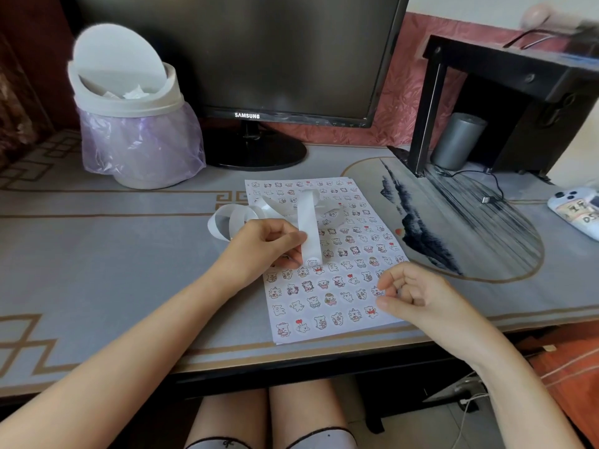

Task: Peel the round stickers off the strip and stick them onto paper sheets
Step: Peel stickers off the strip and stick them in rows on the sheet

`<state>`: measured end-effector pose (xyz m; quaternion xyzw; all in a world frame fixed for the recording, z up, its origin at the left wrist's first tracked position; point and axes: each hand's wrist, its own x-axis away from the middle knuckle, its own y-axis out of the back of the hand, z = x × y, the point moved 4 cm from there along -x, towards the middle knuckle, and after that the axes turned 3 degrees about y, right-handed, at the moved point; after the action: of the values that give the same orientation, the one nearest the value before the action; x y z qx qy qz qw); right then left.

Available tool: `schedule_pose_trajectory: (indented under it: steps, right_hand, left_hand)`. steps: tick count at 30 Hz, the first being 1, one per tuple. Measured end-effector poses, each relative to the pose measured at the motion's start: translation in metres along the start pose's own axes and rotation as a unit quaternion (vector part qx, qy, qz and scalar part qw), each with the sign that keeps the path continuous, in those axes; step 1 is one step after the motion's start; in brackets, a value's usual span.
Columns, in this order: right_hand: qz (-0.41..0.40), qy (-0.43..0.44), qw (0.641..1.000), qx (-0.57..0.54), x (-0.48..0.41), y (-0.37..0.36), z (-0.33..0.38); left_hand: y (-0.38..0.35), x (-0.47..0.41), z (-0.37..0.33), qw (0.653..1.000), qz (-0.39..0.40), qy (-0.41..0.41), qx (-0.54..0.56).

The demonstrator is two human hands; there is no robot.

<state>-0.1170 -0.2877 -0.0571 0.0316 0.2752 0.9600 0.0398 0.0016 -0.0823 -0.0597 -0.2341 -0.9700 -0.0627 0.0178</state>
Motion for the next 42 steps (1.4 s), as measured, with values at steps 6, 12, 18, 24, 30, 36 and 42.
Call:
schedule_pose_trajectory:
  steps: [6, 12, 18, 24, 30, 36, 42]
  right_hand:
    - [-0.054, -0.031, 0.986, 0.158, 0.003, -0.012, 0.008]
    - [-0.047, -0.007, 0.984, 0.173, 0.001, -0.011, 0.011]
    - [-0.071, 0.016, 0.996, 0.056, -0.006, -0.012, 0.017]
    - [-0.110, 0.123, 0.986, -0.022, -0.030, -0.030, 0.045]
    - [-0.120, 0.166, 0.979, 0.013, -0.044, -0.046, 0.058]
    - [-0.132, 0.171, 0.974, -0.069, -0.047, -0.046, 0.055]
    - [-0.142, 0.169, 0.970, -0.103, -0.048, -0.042, 0.053]
  left_hand:
    - [0.000, 0.000, -0.001, 1.000, 0.002, -0.004, 0.001]
    - [0.000, 0.000, -0.002, 1.000, 0.001, -0.008, 0.005]
    - [-0.001, 0.003, -0.007, 0.999, -0.003, -0.025, 0.032]
    - [0.001, 0.005, -0.013, 0.997, -0.013, -0.056, 0.056]
    - [0.002, 0.007, -0.017, 0.995, -0.016, -0.066, 0.070]
    - [0.001, 0.006, -0.018, 0.995, -0.012, -0.066, 0.080]
    - [-0.003, 0.005, -0.015, 0.996, 0.016, -0.076, 0.048]
